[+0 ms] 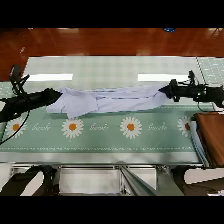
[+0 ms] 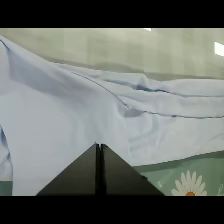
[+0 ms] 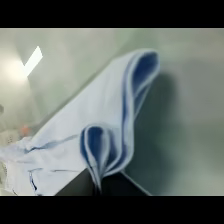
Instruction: Fold the shirts.
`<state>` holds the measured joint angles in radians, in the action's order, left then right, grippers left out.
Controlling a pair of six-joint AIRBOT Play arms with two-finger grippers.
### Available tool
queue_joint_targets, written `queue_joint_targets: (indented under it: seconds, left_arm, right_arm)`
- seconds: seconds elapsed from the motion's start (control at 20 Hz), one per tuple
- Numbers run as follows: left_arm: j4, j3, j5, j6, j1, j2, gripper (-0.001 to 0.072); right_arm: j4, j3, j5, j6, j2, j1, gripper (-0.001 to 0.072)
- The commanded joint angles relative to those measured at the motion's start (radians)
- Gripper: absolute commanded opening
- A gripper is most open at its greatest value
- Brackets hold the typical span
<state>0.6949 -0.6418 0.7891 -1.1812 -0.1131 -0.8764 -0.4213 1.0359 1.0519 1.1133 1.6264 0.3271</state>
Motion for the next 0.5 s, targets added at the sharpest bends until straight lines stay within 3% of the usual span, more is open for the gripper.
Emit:
queue_joint_targets:
  seconds: [0.0,0.2,0.3,0.45]
  left_arm:
    - [-0.04,-0.011,-0.019,0.004,0.057,-0.019,0.0019]
    - [-0.037,-0.135,-0.088,0.008,0.314,-0.201,0.0018]
    - [-0.018,-0.257,-0.1,-0.015,0.438,-0.36,0.0017]
    - [0.103,-0.504,-0.031,-0.226,0.607,-0.657,0.0017]
  right_arm:
    - [-0.11,0.018,0.068,-0.007,-0.162,0.019,0.0019]
    - [-0.364,0.016,0.177,0.095,-0.448,0.023,0.002]
    - [-0.383,-0.004,0.208,0.13,-0.592,0.023,0.0019]
    - [-0.383,-0.03,0.267,0.197,-0.779,0.022,0.0019]
